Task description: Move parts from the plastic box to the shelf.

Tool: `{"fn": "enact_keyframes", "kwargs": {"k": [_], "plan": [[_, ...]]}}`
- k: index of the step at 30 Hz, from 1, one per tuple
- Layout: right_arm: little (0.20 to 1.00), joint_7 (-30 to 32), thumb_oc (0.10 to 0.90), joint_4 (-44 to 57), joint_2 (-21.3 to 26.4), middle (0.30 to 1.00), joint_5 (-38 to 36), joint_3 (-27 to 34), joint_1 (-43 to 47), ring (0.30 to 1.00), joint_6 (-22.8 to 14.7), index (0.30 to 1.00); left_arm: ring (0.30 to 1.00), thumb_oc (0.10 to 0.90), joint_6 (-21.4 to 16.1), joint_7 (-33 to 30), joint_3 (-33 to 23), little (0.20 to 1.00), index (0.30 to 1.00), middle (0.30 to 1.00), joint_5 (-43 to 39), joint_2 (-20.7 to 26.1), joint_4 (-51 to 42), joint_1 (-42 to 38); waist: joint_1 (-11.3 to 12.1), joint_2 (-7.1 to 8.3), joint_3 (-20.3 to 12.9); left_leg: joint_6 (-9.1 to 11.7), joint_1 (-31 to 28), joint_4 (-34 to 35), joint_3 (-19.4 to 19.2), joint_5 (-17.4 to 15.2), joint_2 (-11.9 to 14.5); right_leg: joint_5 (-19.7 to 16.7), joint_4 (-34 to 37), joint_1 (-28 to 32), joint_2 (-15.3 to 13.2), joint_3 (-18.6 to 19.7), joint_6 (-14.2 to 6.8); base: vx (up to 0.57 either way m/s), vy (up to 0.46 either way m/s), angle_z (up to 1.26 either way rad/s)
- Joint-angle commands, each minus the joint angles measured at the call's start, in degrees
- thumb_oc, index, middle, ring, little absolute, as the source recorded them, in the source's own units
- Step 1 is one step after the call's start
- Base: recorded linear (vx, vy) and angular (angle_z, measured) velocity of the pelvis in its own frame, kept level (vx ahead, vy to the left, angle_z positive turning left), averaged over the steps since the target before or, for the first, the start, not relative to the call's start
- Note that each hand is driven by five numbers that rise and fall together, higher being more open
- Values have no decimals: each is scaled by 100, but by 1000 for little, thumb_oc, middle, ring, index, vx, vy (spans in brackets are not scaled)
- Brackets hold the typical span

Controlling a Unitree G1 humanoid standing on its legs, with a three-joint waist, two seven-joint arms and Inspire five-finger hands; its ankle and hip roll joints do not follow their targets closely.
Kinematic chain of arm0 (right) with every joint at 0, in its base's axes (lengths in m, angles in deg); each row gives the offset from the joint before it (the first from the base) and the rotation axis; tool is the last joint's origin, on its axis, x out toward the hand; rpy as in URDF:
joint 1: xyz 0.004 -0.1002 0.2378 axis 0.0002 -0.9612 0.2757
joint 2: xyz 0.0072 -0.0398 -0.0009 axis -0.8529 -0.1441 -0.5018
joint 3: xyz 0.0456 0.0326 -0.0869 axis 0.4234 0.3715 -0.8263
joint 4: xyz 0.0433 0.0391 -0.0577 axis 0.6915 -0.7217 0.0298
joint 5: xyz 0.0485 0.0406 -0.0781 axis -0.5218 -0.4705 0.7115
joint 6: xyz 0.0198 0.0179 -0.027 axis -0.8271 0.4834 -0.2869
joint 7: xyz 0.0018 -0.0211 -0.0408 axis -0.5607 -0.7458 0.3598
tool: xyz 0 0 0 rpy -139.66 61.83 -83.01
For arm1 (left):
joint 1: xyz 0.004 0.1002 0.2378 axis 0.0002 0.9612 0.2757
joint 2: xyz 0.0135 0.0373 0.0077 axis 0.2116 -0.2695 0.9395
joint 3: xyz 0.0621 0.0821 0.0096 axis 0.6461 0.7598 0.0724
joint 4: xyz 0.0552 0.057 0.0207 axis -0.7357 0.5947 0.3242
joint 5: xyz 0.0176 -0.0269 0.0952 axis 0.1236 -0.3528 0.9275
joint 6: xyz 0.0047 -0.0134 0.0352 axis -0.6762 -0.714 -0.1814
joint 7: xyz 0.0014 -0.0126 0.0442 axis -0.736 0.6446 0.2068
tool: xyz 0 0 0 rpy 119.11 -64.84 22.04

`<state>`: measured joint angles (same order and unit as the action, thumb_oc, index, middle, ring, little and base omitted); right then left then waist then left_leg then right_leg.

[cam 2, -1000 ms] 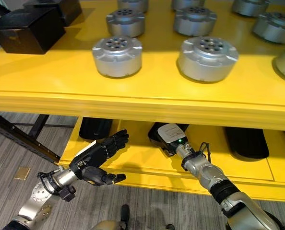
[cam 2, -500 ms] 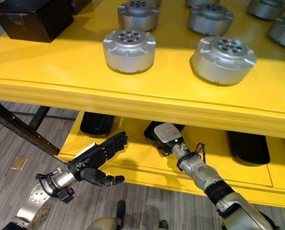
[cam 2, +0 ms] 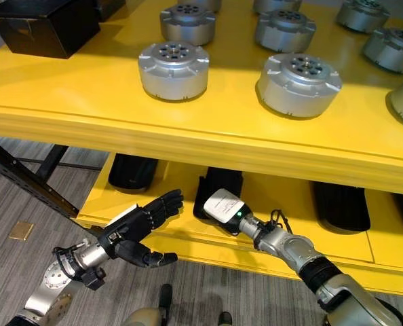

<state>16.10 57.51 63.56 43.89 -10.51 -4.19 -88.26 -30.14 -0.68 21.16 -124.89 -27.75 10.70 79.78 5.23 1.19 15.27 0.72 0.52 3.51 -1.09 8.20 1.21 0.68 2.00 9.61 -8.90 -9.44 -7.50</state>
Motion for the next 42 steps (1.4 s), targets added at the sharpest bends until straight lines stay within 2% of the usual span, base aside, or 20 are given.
{"fn": "enact_keyframes", "kwargs": {"k": [1, 7, 8, 9, 10, 13, 16, 18, 21, 22, 25, 31, 37, 42], "plan": [[300, 326, 400, 306, 67, 300, -7, -189, 315, 300, -49, 300, 1000, 900, -684, 259, -178, 1000, 1000, 1000, -289, -150, -476, -175, 197, 134, -377, 66, -113, -529, -39, -1045, 308, 305, -767, -485, -203, -38, -9, 20, -23, 3], [300, 188, 400, 268, 110, 300, -64, -178, 265, 300, 156, 300, 1000, 900, -704, 346, -204, 1000, 1000, 1000, -280, -145, -460, -94, 209, 149, -373, 78, -113, -569, -27, -1059, 331, 337, -796, -462, -198, -53, 3, 0, 0, 0], [300, -87, 400, 168, 103, 300, -468, -152, 208, 300, 449, 300, 1000, 900, -736, 401, -205, 1000, 1000, 1000, -285, -135, -432, -77, 216, 145, -378, 78, -103, -588, -12, -1062, 330, 355, -810, -451, -194, -66, 13, 0, 0, 0], [300, -110, 400, 156, 94, 300, -558, -138, 187, 300, 522, 300, 1000, 900, -739, 411, -208, 1000, 1000, 1000, -290, -138, -429, -70, 216, 143, -376, 76, -103, -591, -7, -1062, 329, 358, -815, -450, -193, -68, 16, 39, -14, 0], [300, -181, 400, 32, 56, 300, -677, -8, 90, 300, 753, 300, 1000, 900, -755, 406, -231, 1000, 1000, 1000, -296, -139, -439, -34, 193, 132, -367, 70, -117, -602, -3, -1068, 330, 361, -832, -446, -191, -54, 19, 0, 0, 0], [300, -266, 400, -105, 32, 300, -955, 118, 7, 300, 1104, 300, 1000, 900, -780, 356, -228, 1000, 1000, 1000, -300, -130, -429, -21, 158, 116, -356, 67, -141, -605, -17, -1071, 340, 360, -840, -442, -189, -25, 21, 23, -2, 0], [300, -265, 400, -520, -93, 300, -1731, 315, -59, 300, 1576, 300, 1000, 900, -754, 342, -237, 1000, 1000, 1000, -307, -121, -439, -30, 133, 71, -338, 66, -176, -595, -30, -1070, 352, 357, -850, -442, -186, 1, 24, 19, 2, -3], [300, -173, 400, -879, -207, 300, -1993, 537, -40, 300, 1683, 300, 1000, 900, -689, 310, -254, 1000, 1000, 1000, -331, -101, -509, -26, 116, 23, -315, 68, -195, -609, -37, -1084, 357, 366, -863, -437, -189, 22, 27, 34, 8, -1], [300, -75, 400, -1162, -274, 300, -1893, 708, 9, 300, 1633, 300, 1000, 900, -550, 235, -279, 1000, 1000, 1000, -336, -96, -598, -66, 108, -31, -300, 69, -215, -596, -37, -1085, 349, 367, -867, -433, -187, 33, 30, 18, -3, 0], [300, -35, 400, -1339, -292, 300, -2104, 825, 95, 300, 1735, 300, 1000, 900, -463, 259, -295, 1000, 1000, 1000, -352, -78, -627, -81, 106, -74, -285, 66, -229, -587, -55, -1081, 343, 355, -858, -431, -197, 41, 30, 53, -12, -2], [300, 45, 400, -1476, -306, 300, -2136, 866, 203, 300, 1739, 300, 1000, 900, -405, 251, -266, 1000, 1000, 1000, -367, -64, -648, -115, 112, -111, -266, 66, -230, -587, -48, -1075, 333, 352, -872, -442, -200, 38, 37, 13, -5, -1], [300, -11, 400, -1517, -186, 300, -1682, 792, 488, 300, 1155, 300, 1000, 900, -313, 134, -202, 1000, 1000, 1000, -397, -13, -724, -207, 133, -196, -189, 77, -133, -651, -13, -1066, 301, 371, -934, -514, -227, 9, 50, 0, 0, 0], [300, -152, 400, -1277, -47, 300, -1250, 416, 786, 300, 640, 300, 1000, 900, -301, 180, -182, 1000, 1000, 1000, -376, -8, -711, -248, 184, -199, -124, 79, -37, -698, 25, -1057, 266, 389, -976, -568, -242, -40, 68, 0, 0, 0], [300, -160, 400, -1024, -7, 300, -1126, 52, 1046, 300, 541, 300, 1000, 900, -290, 243, -149, 1000, 1000, 1000, -349, -16, -707, -257, 269, -178, -53, 82, 42, -753, 76, -1047, 253, 407, -1020, -591, -246, -93, 87, 1, -4, 1]]}}
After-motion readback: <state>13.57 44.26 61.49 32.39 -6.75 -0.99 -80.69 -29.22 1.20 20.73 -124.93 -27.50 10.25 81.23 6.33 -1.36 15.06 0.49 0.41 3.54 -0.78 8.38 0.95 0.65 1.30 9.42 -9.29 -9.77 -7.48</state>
